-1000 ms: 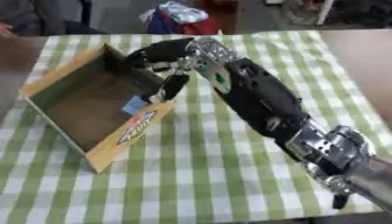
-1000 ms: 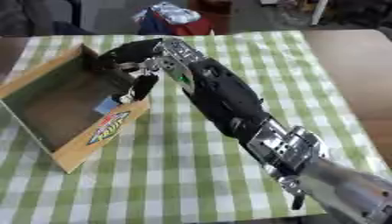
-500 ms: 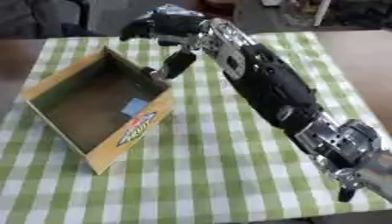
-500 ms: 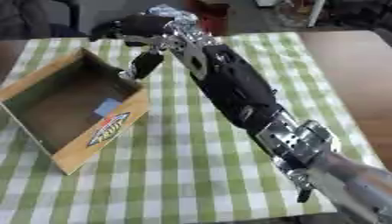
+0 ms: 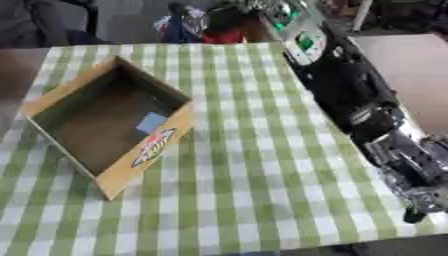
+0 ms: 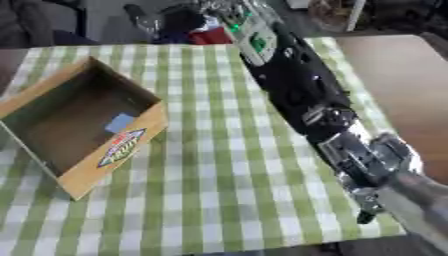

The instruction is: Pick up objects on the table and place them in the box.

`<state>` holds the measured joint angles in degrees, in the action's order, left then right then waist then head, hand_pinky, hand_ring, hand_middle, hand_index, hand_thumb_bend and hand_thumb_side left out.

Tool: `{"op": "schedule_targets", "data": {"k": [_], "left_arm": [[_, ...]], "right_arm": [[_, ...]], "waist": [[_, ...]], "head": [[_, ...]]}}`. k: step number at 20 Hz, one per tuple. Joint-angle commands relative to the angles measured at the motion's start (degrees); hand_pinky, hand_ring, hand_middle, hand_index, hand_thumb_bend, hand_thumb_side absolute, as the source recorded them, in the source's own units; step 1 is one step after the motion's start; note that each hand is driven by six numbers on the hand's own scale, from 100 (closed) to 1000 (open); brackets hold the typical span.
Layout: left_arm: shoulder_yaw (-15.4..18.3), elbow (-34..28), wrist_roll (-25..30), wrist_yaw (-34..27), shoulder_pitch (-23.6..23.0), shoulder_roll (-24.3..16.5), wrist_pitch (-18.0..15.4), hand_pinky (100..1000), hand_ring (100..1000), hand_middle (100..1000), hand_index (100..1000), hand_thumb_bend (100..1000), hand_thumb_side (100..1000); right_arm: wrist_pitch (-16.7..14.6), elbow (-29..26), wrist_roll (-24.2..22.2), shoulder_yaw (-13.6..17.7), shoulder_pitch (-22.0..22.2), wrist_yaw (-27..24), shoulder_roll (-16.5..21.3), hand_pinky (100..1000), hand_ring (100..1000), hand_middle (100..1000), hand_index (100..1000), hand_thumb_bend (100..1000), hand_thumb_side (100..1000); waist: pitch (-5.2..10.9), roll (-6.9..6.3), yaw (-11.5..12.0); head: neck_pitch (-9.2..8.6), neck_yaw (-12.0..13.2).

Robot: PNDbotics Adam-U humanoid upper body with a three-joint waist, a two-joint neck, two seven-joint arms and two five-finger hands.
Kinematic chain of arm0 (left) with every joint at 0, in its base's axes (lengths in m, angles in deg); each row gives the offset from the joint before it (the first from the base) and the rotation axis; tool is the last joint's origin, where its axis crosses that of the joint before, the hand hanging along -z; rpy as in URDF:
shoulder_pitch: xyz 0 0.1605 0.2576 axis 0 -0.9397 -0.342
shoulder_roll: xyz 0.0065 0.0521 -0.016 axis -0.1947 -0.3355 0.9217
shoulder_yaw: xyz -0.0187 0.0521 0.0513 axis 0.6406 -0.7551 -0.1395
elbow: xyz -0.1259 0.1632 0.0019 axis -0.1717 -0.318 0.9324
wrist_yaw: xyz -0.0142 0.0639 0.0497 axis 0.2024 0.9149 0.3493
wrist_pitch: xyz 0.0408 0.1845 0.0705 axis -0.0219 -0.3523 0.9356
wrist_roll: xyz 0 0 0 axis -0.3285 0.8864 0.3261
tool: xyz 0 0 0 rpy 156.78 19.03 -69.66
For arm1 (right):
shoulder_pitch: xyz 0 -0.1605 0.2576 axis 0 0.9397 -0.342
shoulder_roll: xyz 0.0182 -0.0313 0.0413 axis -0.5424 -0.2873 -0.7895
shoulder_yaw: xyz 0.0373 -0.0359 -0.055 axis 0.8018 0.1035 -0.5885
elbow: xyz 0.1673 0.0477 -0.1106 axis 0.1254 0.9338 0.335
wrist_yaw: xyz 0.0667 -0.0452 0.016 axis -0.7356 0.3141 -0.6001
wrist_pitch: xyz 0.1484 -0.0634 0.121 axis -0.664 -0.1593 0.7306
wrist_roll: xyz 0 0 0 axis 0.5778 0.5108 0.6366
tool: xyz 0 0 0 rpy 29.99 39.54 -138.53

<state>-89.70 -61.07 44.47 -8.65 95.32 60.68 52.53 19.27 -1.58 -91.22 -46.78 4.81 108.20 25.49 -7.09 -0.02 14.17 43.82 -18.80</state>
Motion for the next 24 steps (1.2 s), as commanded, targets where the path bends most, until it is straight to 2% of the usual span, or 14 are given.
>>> {"op": "schedule_targets", "data": {"k": [1,7,12,18,24], "left_arm": [[0.6,-1.1,-0.4,0.6,0.1,-1.3,0.1,651,539,611,763,100,656],[1.2,-1.1,-1.1,1.0,-0.4,-1.5,0.3,652,538,611,761,100,656],[1.7,-1.1,-1.8,1.3,-0.9,-1.6,0.4,654,538,611,761,100,656],[2.0,-1.1,-2.3,1.5,-1.3,-1.4,0.5,653,537,611,761,100,656],[2.2,-1.1,-2.5,1.5,-1.6,-1.3,0.6,648,536,610,759,100,657]], "right_arm": [[3.0,-5.4,2.5,2.8,0.5,-7.0,3.3,758,1000,954,929,100,363],[6.2,-13.3,7.5,8.2,6.1,-18.3,6.2,742,1000,945,908,100,360],[5.9,-21.2,11.8,12.8,11.5,-26.8,6.5,747,1000,938,904,100,340],[5.4,-30.8,14.2,15.6,16.9,-31.6,3.7,750,994,932,906,100,331],[5.0,-34.7,15.5,16.2,20.0,-31.8,0.8,749,988,928,904,100,326]], "waist": [[0.93,-0.21,-0.7],[0.83,-0.56,-3.3],[0.71,-1.0,-5.5],[0.47,-1.25,-6.7],[0.47,-1.46,-7.4]], "head": [[0.3,0.9],[0.3,2.9],[0.27,4.9],[-0.3,7.1],[0.07,9.4]]}}
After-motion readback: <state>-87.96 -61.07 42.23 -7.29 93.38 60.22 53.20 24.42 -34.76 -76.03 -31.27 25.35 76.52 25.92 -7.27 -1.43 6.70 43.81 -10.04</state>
